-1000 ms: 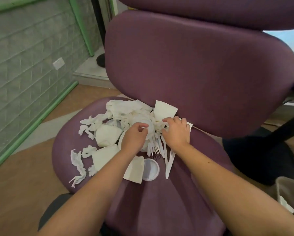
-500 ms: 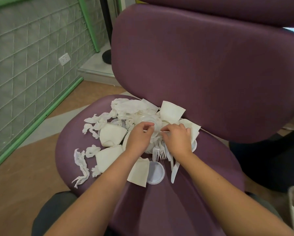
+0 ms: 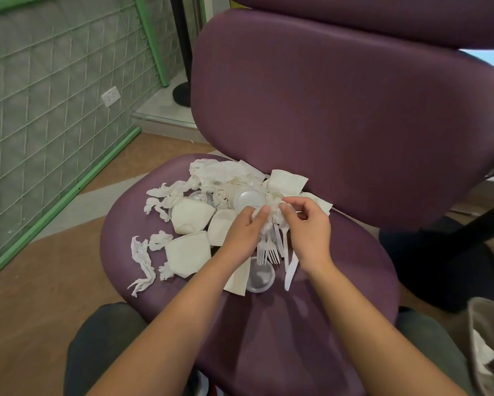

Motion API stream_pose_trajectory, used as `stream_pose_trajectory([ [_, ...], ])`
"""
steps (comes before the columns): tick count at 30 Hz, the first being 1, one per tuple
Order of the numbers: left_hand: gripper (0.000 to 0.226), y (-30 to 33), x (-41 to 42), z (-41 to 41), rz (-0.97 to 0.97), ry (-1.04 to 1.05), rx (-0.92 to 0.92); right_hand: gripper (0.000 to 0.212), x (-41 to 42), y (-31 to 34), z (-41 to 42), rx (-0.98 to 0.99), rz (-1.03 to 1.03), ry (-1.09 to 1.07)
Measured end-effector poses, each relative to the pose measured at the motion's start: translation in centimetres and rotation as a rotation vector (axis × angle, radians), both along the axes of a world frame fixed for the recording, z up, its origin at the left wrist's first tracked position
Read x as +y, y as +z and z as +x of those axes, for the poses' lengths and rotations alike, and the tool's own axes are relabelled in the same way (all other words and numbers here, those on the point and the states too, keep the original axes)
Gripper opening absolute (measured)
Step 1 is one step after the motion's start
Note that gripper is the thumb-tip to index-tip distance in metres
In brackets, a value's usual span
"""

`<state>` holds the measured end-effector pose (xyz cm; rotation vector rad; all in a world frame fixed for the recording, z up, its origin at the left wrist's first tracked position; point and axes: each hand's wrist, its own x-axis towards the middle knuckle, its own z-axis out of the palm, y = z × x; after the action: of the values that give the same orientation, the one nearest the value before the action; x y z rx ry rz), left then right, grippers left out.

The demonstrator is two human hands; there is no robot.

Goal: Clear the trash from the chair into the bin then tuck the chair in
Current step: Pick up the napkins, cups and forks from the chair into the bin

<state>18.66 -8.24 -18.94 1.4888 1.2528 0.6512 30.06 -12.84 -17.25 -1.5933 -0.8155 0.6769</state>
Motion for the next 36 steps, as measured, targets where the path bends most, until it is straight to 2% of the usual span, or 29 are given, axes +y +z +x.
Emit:
stream_pose_trajectory([
  [6, 0.024, 0.5, -0.7, -0.7, -0.345, 0.202, -0.417, 0.007, -1.2, -1.3, -1.5, 0.112, -0.021, -0.016],
  [8, 0.021, 0.2, -1.1, -0.7, -0.377, 0.22, -0.381, 0.008, -1.6, -2.3, -2.7, 0.132, -0.044, 0.031],
  [9, 0.024, -0.1, -1.3, -0.8, -0.391, 0.234, -0.35, 0.008, -1.7, -2.8, -3.2, 0.079, -0.061, 0.044],
  [12, 0.029, -0.5, -1.8, -1.3, -0.45, 0.211, -0.309, 0.005, -2.1, -4.0, -3.8, -0.225, -0.15, 0.062],
  [15, 0.032, -0.9, -1.7, -2.1, -0.454, 0.142, -0.22, 0.01, -2.3, -4.9, -3.3, -0.424, -0.202, 0.153],
  [18, 0.036, -1.4, -0.8, -2.6, -0.394, 0.176, -0.086, 0.012, -1.4, -5.0, -2.4, -0.503, -0.234, 0.224],
  [21, 0.035, -1.1, -0.2, -3.0, -0.361, 0.257, -0.034, 0.015, 0.0, -4.8, -1.4, -0.533, -0.279, 0.227],
  [24, 0.042, -1.1, 0.6, -3.5, -0.335, 0.261, 0.043, 0.023, 1.5, -5.2, -0.9, -0.699, -0.335, 0.292],
  [27, 0.036, -0.8, 0.6, -4.0, -0.324, 0.287, 0.008, 0.032, 2.5, -5.9, -1.2, -0.861, -0.36, 0.322],
  [29, 0.029, -0.6, 0.6, -4.3, -0.363, 0.301, -0.018, 0.038, 3.0, -6.3, -1.1, -0.895, -0.367, 0.187],
  [32, 0.028, -0.5, 0.4, -4.8, -0.394, 0.279, 0.006, 0.045, 4.2, -6.5, 0.1, -1.054, -0.458, 0.043],
  [36, 0.037, 0.0, 0.3, -4.6, -0.401, 0.251, -0.003, 0.035, 5.4, -6.8, 2.3, -1.246, -0.602, 0.154],
])
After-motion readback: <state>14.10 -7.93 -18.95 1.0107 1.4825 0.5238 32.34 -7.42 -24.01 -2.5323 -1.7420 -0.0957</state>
